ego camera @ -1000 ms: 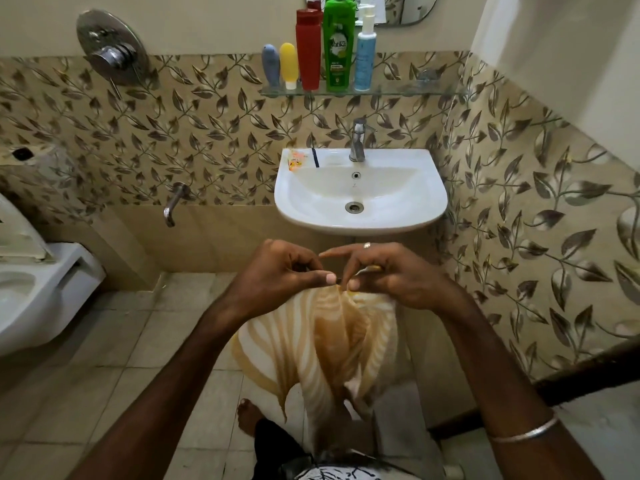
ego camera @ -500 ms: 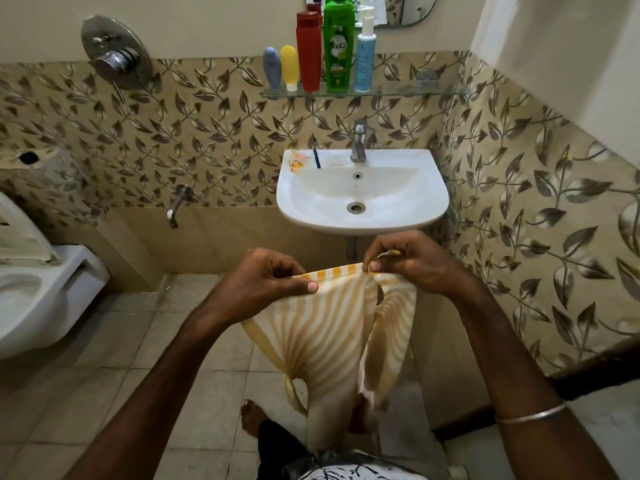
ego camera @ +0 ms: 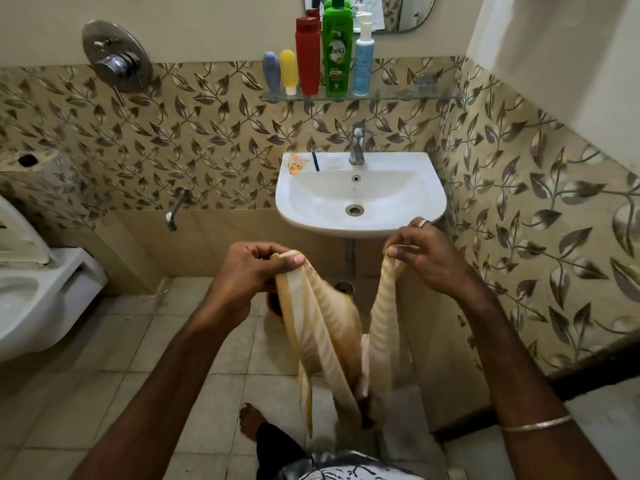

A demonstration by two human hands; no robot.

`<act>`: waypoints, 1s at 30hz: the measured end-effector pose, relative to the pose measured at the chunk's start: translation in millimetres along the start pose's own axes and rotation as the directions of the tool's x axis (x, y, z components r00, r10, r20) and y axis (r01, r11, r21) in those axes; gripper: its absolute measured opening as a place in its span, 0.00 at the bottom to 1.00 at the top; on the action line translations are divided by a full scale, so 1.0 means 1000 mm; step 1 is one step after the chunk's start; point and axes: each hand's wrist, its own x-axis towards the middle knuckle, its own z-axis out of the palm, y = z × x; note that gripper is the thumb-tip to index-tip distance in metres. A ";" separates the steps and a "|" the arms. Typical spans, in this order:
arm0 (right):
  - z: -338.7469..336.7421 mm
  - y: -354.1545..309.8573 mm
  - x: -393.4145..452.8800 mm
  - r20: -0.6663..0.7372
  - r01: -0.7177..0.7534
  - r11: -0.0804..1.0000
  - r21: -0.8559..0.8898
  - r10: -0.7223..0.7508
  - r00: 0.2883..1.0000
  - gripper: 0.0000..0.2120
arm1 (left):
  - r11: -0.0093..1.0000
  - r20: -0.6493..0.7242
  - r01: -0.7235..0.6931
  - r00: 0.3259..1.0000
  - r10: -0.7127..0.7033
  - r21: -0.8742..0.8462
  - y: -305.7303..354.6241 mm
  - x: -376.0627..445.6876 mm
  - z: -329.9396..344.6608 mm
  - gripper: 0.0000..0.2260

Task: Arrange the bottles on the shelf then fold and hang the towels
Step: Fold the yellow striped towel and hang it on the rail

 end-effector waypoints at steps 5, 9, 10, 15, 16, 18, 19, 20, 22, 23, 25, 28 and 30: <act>0.006 -0.008 -0.013 -0.025 -0.162 0.968 0.190 0.170 0.985 0.05 | 0.994 0.030 0.065 0.998 -0.062 -0.086 -0.009 0.004 0.021 0.05; 0.018 -0.025 -0.022 0.075 -0.296 0.799 0.524 0.303 0.950 0.07 | 0.994 0.037 0.066 0.997 -0.063 -0.093 -0.009 0.003 0.036 0.05; 0.020 -0.027 -0.024 0.126 -0.318 0.752 0.578 0.303 0.945 0.07 | 0.993 0.024 0.059 0.998 -0.057 -0.100 -0.009 0.003 0.039 0.05; 0.028 -0.033 -0.027 0.254 -0.325 0.658 0.679 0.205 0.945 0.12 | 0.994 -0.005 -0.005 1.000 0.004 -0.107 -0.010 0.004 0.047 0.07; 0.030 -0.034 -0.027 0.240 -0.304 0.684 0.663 0.191 0.952 0.15 | 0.995 0.019 -0.013 1.000 0.015 -0.097 -0.010 0.005 0.047 0.08; 0.034 -0.037 -0.028 0.194 -0.252 0.750 0.612 0.167 0.967 0.16 | 0.997 0.080 -0.035 0.996 0.041 -0.069 -0.009 0.003 0.046 0.10; 0.036 -0.039 -0.028 0.159 -0.220 0.782 0.584 0.155 0.975 0.14 | 0.997 0.106 -0.051 0.993 0.056 -0.051 -0.009 0.002 0.046 0.11; 0.038 -0.042 -0.029 0.123 -0.189 0.806 0.560 0.145 0.982 0.11 | 0.997 0.127 -0.067 0.989 0.071 -0.035 -0.008 0.001 0.046 0.12; 0.043 -0.047 -0.028 0.064 -0.140 0.828 0.542 0.126 0.990 0.08 | 0.996 0.147 -0.084 0.985 0.086 -0.024 -0.008 -0.001 0.048 0.13; 0.045 -0.048 -0.027 0.046 -0.117 0.834 0.539 0.110 0.993 0.07 | 0.996 0.150 -0.087 0.985 0.090 -0.026 -0.008 -0.002 0.049 0.13; 0.048 -0.049 -0.026 0.021 -0.069 0.861 0.504 0.068 0.997 0.06 | 0.996 0.161 -0.087 0.983 0.091 -0.029 -0.007 -0.004 0.051 0.13; 0.051 -0.049 -0.023 -0.004 -0.045 0.890 0.454 0.052 0.999 0.06 | 0.996 0.192 -0.087 0.977 0.090 -0.026 -0.006 -0.006 0.050 0.14; 0.052 -0.049 -0.022 -0.024 -0.043 0.903 0.427 0.059 0.998 0.07 | 0.996 0.215 -0.087 0.972 0.091 -0.025 -0.005 -0.007 0.047 0.14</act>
